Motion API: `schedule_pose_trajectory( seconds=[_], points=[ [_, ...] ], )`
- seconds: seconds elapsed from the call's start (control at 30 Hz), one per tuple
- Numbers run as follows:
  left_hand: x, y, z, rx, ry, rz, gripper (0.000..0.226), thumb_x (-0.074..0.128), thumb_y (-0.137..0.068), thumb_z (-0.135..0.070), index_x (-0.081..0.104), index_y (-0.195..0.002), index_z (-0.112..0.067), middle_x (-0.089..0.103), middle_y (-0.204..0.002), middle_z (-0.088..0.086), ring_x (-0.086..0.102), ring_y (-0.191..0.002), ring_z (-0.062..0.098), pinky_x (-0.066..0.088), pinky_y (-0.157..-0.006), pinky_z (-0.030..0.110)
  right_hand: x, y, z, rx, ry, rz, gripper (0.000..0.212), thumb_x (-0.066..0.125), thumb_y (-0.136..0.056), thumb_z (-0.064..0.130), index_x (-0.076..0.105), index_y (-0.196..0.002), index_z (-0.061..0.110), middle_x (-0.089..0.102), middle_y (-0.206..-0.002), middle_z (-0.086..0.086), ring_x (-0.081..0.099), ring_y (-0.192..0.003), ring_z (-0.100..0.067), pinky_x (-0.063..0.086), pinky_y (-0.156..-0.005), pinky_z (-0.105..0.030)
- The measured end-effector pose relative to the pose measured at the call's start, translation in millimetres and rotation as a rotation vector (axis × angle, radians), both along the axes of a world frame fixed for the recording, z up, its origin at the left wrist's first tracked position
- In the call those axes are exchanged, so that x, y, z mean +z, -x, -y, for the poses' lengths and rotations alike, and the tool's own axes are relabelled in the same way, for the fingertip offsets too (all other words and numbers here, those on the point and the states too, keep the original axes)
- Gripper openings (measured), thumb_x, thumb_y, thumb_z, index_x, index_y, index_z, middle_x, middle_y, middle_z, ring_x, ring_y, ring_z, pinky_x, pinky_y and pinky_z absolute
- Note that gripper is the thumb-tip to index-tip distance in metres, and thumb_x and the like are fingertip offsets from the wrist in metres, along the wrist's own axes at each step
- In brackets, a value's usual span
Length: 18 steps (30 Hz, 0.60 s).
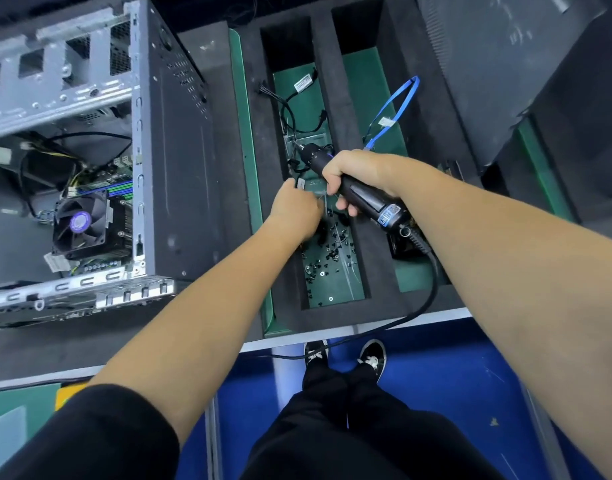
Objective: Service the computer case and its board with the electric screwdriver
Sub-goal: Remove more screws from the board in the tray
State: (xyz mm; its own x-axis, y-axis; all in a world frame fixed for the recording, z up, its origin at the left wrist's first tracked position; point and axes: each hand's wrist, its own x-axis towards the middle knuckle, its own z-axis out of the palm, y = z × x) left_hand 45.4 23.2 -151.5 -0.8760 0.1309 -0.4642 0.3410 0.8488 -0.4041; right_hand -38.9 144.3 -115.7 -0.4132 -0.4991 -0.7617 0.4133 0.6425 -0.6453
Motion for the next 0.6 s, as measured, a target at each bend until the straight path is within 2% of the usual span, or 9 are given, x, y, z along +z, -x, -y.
schedule_pose_trajectory(
  seconds=[0.17,0.33,0.43,0.53,0.6],
  points=[
    [-13.7,-2.8,-11.0,0.023,0.012,-0.032,0.024,0.044,-0.093,-0.017,0.057,-0.114,-0.021,0.061,-0.113,-0.001,0.053,-0.109,0.021,0.027,-0.075,0.029,-3.5,1.2,-2.1,-0.019,0.036,0.022,0.026,0.062,-0.057,0.014,0.057,-0.081,0.004,0.069,-0.067,-0.018,0.058,-0.045,-0.028,0.05,-0.046,-0.025],
    [-24.2,-4.2,-24.6,0.179,-0.108,0.014,0.03,0.04,-0.096,-0.006,0.054,-0.122,-0.012,0.058,-0.122,0.005,0.058,-0.109,0.023,0.044,-0.074,0.03,-6.5,3.0,-3.5,-0.007,0.061,0.018,0.026,0.062,-0.055,0.016,0.059,-0.078,0.003,0.07,-0.068,-0.019,0.061,-0.047,-0.029,0.051,-0.046,-0.027],
    [-19.8,-1.6,-22.8,0.257,-0.156,0.007,0.034,0.041,-0.095,-0.006,0.049,-0.128,-0.01,0.051,-0.126,0.01,0.056,-0.111,0.027,0.044,-0.075,0.032,-6.1,3.7,-3.3,0.002,0.066,0.028,0.025,0.062,-0.054,0.016,0.059,-0.075,0.003,0.069,-0.068,-0.018,0.06,-0.047,-0.029,0.051,-0.046,-0.027],
    [-15.1,-1.9,-21.9,0.223,-0.126,0.002,0.03,0.044,-0.093,-0.009,0.051,-0.121,-0.014,0.058,-0.119,0.006,0.057,-0.11,0.026,0.042,-0.082,0.032,-5.8,4.7,-4.1,0.006,0.072,0.03,0.025,0.061,-0.056,0.016,0.059,-0.078,0.003,0.069,-0.068,-0.018,0.06,-0.047,-0.028,0.05,-0.045,-0.025],
    [-14.4,-5.5,-22.8,0.254,-0.172,-0.03,0.031,0.043,-0.092,-0.008,0.047,-0.123,-0.012,0.06,-0.117,0.004,0.06,-0.107,0.025,0.041,-0.076,0.032,-5.2,4.8,-3.8,0.02,0.076,0.034,0.024,0.06,-0.059,0.015,0.063,-0.078,0.001,0.069,-0.068,-0.017,0.06,-0.046,-0.027,0.05,-0.045,-0.024]
  ],
)
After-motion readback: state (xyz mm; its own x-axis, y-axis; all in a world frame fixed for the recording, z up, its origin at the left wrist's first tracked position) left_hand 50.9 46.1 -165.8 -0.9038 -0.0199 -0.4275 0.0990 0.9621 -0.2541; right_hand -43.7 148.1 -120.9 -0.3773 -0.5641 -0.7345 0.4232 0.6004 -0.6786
